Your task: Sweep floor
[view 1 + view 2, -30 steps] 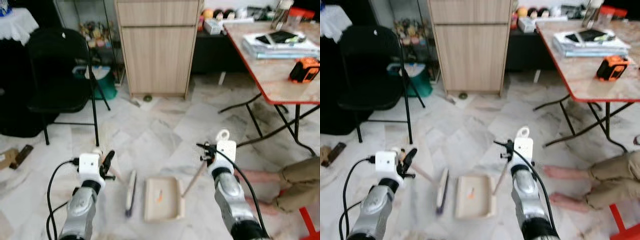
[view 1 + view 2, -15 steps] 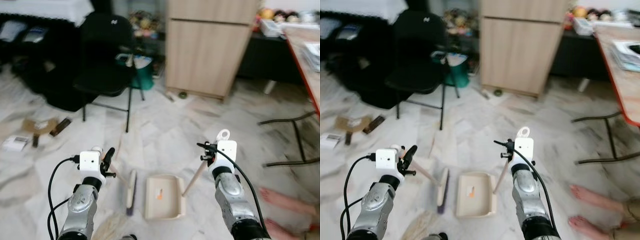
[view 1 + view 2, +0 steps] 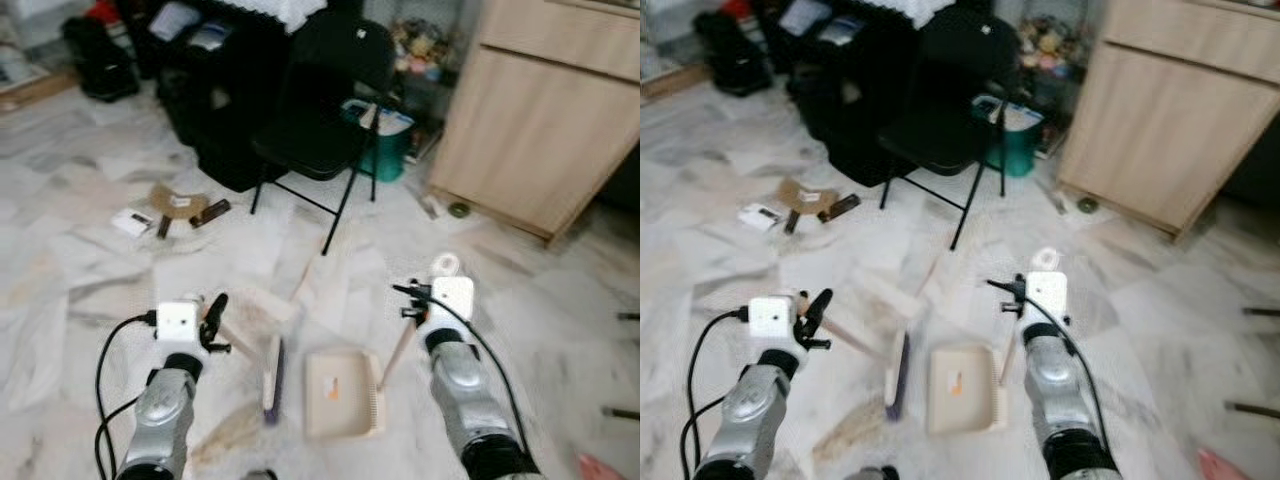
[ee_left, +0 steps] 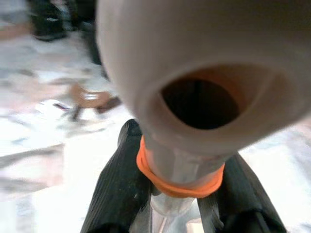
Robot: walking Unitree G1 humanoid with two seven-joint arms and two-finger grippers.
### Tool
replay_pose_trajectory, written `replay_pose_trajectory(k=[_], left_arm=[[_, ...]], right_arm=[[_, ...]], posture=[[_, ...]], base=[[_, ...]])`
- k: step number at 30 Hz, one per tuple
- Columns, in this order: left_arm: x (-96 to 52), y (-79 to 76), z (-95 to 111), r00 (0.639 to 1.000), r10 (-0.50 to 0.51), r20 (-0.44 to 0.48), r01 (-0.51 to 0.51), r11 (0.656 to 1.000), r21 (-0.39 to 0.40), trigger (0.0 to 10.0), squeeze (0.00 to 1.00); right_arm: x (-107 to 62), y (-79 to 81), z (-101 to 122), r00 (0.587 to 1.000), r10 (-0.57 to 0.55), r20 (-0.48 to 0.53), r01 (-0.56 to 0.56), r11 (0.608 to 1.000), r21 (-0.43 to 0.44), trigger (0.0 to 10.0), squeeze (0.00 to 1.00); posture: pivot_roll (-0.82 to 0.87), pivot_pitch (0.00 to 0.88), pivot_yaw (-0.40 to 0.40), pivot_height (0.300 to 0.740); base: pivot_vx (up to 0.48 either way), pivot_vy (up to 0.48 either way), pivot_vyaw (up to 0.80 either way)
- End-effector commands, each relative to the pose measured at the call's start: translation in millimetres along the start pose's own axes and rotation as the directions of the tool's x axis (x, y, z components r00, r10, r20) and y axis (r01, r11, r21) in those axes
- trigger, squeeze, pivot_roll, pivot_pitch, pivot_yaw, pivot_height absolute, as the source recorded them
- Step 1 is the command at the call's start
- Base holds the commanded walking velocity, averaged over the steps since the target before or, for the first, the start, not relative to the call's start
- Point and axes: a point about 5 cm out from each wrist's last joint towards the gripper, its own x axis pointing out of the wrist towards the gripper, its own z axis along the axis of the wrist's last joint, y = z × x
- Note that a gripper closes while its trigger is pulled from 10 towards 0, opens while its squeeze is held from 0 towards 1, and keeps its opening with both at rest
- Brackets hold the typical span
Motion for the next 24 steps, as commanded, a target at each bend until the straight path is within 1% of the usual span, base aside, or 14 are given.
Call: replay_pose_trajectory(k=[1, 8, 17, 24], left_arm=[[1.1, -0.3, 4.0, 1.000, -0.001, 0.018, 0.000, 1.000, 0.015, 10.0, 0.00], [0.4, -0.8, 5.9, 0.999, 0.026, 0.035, -0.027, 0.999, 0.021, 10.0, 0.00], [-1.8, -0.9, 5.0, 0.997, 0.069, 0.040, -0.068, 0.998, -0.015, 10.0, 0.00], [-3.1, -2.7, 3.3, 0.997, 0.071, 0.031, -0.070, 0.997, -0.013, 10.0, 0.00]], right_arm=[[1.7, -1.5, 9.8, 0.999, -0.003, 0.051, 0.002, 1.000, 0.018, 10.0, 0.00], [3.4, -3.6, 13.5, 0.998, -0.006, 0.065, 0.005, 1.000, 0.020, 10.0, 0.00], [7.1, -2.6, 19.1, 0.997, 0.005, 0.083, -0.007, 1.000, 0.016, 10.0, 0.00], [6.9, -1.6, 18.9, 0.996, 0.015, 0.085, -0.016, 1.000, 0.008, 10.0, 0.00]], posture=[[-0.01, 0.111, -0.012, 0.740], [-0.01, 0.115, -0.011, 0.740], [-0.01, 0.112, -0.013, 0.740], [-0.01, 0.106, -0.012, 0.740]], base=[[0.000, 0.000, 0.79], [0.000, 0.000, 0.79], [0.000, 0.000, 0.79], [0.000, 0.000, 0.79]])
